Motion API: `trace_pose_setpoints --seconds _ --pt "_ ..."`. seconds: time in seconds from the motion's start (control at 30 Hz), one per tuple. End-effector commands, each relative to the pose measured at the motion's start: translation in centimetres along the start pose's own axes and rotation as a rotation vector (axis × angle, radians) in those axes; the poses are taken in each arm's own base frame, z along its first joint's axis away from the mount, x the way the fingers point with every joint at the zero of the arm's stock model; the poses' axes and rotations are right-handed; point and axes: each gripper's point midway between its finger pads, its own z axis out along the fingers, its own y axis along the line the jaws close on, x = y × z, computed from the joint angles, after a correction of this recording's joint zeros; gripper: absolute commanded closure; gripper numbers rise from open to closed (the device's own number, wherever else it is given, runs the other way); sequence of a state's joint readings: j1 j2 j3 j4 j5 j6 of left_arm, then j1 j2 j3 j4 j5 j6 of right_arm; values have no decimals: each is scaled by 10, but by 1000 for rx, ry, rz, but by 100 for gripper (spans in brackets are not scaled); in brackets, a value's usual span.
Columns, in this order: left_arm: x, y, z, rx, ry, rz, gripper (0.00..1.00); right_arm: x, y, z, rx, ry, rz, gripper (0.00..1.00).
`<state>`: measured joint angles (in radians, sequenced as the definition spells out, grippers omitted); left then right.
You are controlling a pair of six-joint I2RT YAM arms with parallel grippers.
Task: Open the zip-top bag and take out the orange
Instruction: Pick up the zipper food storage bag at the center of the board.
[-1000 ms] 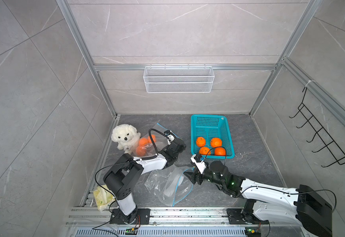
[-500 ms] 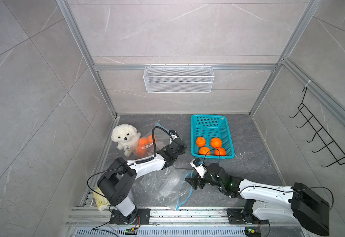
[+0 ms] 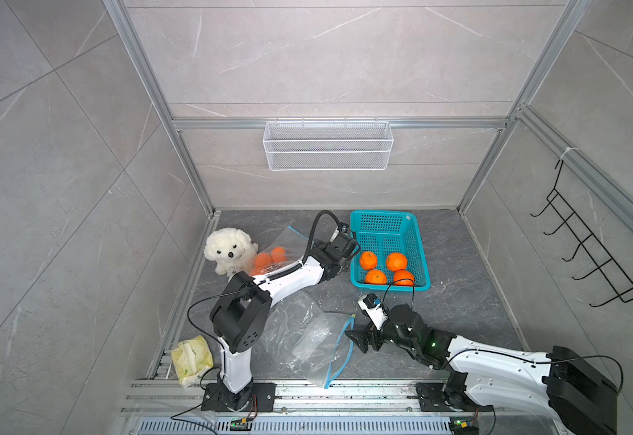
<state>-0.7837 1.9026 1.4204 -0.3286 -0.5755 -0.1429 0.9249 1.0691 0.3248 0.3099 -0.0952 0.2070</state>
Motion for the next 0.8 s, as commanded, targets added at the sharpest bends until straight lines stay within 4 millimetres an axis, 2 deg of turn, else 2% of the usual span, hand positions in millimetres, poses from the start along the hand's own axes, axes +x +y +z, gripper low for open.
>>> trace_pose_setpoints --seconds 0.0,0.13,0.23,0.33,0.4,0.47,0.5,0.53,0.6,0.67,0.77 --pt "15 19 12 -41 103 125 6 -16 5 -14 -26 -70 20 1" --pt "22 27 28 -61 137 142 4 -25 4 -33 -11 -127 13 1" --pt "21 33 36 -115 144 169 4 -27 7 -39 -24 -147 16 1" --pt "29 35 48 -126 192 185 6 -28 8 -39 -27 -145 15 0" --pt "36 30 55 -80 215 177 12 -27 6 -38 -17 -142 14 0" --pt "39 23 55 -35 208 163 29 -28 4 -37 -3 -140 12 0" --pt "38 20 54 -10 203 149 44 -28 3 -37 4 -137 10 0" --pt "36 19 52 8 197 137 55 -28 2 -36 10 -138 9 0" --pt "35 20 49 20 194 124 56 -31 1 -36 16 -140 7 0" --pt "34 21 47 22 188 119 65 -33 1 -37 17 -143 5 0" --pt "31 17 42 66 176 106 96 -36 -2 -38 38 -151 -5 0"
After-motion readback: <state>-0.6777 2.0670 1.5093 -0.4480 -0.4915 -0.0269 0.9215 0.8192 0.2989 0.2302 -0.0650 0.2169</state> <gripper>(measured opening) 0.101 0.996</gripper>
